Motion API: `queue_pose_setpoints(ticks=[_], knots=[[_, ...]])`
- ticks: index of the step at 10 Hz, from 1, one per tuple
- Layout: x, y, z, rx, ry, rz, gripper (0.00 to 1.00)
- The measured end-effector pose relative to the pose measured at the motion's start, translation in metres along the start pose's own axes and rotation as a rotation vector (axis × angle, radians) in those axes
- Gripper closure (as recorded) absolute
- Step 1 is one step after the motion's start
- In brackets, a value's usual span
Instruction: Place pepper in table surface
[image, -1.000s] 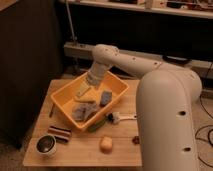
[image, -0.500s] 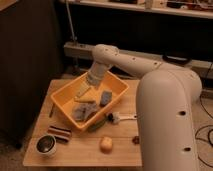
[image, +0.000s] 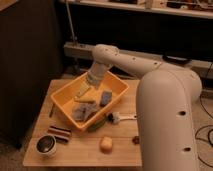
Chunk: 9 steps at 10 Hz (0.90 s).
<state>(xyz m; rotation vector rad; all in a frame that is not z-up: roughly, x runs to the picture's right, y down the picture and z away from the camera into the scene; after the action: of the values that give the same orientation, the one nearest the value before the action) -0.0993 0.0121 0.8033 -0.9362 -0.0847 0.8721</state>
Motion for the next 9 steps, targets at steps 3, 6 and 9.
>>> queue_pose_setpoints(ticks=[3,6,9], knots=[[0.003,0.009,-0.011,0.016,-0.003,-0.056,0.2],[0.024,0.043,-0.063,0.04,-0.026,-0.173,0.2],[0.078,0.069,-0.136,0.042,-0.052,-0.217,0.2]])
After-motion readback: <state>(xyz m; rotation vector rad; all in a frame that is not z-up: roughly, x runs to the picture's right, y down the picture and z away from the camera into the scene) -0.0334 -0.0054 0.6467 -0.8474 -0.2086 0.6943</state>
